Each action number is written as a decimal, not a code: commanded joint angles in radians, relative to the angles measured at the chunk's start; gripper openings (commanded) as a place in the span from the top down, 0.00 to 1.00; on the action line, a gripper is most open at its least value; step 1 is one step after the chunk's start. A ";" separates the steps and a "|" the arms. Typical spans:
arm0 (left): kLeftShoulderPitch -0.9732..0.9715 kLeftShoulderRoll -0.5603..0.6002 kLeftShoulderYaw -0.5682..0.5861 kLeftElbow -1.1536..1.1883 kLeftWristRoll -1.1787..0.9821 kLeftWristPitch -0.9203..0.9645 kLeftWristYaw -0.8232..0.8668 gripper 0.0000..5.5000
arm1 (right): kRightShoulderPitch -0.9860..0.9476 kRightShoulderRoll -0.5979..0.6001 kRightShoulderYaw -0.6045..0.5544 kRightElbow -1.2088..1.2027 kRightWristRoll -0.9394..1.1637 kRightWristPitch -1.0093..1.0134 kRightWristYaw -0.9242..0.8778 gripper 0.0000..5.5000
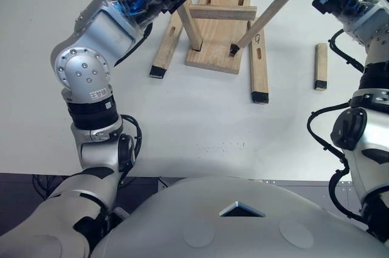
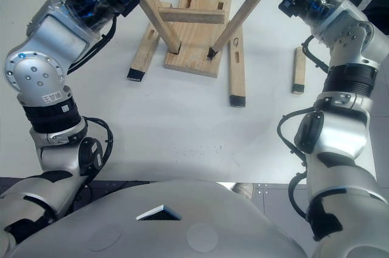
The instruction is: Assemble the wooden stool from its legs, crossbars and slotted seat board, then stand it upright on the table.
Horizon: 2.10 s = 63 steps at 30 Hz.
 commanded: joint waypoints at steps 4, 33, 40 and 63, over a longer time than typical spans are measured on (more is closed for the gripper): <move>0.008 0.007 -0.008 0.000 0.013 0.008 -0.009 0.30 | 0.014 0.032 0.011 0.003 -0.018 -0.033 -0.018 0.63; 0.069 -0.026 -0.015 -0.039 0.006 0.005 0.001 0.30 | 0.006 -0.117 0.255 -0.194 -0.159 -0.156 0.193 0.63; 0.076 -0.031 -0.013 -0.044 0.003 0.006 0.008 0.30 | -0.007 -0.125 0.246 -0.198 -0.164 -0.175 0.190 0.63; 0.068 -0.033 -0.021 -0.024 0.010 0.002 -0.004 0.30 | -0.009 -0.110 0.237 -0.165 -0.197 -0.186 0.198 0.63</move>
